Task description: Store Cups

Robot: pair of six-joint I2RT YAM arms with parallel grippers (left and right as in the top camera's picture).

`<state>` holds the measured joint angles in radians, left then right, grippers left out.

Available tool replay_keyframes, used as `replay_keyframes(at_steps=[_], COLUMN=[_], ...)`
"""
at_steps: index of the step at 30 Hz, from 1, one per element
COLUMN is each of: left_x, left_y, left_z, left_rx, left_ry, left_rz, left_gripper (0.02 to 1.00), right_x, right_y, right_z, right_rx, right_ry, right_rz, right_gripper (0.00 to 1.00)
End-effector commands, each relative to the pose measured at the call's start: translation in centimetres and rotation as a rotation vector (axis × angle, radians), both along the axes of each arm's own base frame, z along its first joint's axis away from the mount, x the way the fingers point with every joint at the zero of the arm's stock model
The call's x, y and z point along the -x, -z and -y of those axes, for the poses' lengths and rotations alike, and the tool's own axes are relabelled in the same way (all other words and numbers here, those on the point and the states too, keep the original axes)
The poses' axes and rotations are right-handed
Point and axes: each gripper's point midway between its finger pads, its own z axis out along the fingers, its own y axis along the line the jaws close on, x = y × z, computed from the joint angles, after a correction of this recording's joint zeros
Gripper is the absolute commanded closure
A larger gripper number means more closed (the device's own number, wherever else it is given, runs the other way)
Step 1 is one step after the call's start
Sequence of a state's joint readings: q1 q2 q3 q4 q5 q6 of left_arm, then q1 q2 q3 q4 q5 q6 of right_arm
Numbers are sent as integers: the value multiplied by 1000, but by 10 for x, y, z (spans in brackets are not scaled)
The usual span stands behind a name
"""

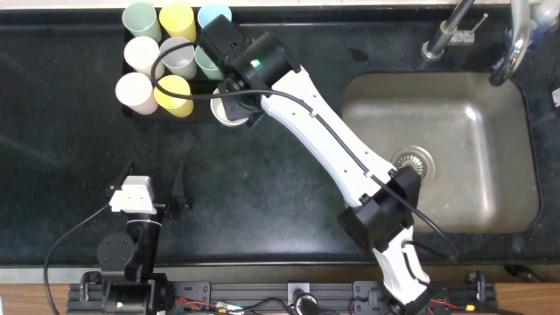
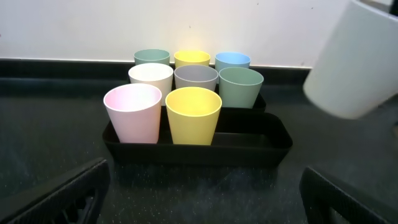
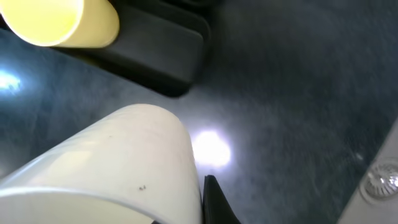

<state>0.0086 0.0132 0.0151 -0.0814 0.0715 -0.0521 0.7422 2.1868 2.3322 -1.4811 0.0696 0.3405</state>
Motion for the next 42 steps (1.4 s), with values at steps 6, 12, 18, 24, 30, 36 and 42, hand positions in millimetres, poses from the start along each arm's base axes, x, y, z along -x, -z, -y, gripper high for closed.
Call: replay_keyframes(at_steps=[6,12,18,24,30,36,42], left_x=[0,0,0,0,0,0,0], left_y=[1,1,1,1,1,1,0], left_z=[-2,-2,-2,-2,-2,-2,-2], left_rx=[0,0,0,0,0,0,0], left_ry=[-9,-9,-9,-9,-9,-9,-9], left_rz=[6,6,6,6,6,6,6], left_gripper=[18,18,20,18,18,18,18], right_x=[-16,-24,-20,-29,-40,-49,-59], right_y=[-10,2,36,35,35,38,44], right_z=[-24,-42,-43,-36,-26,-19,-26], right_rx=[-103,-157,-102,-102,-102,-81,-84], right_ry=[-47,-59,-58,-31,-15,-44,-94], right_rz=[52,45,-20,-11,-1,16,58], right_gripper=[958,958,958,958,958,956,958])
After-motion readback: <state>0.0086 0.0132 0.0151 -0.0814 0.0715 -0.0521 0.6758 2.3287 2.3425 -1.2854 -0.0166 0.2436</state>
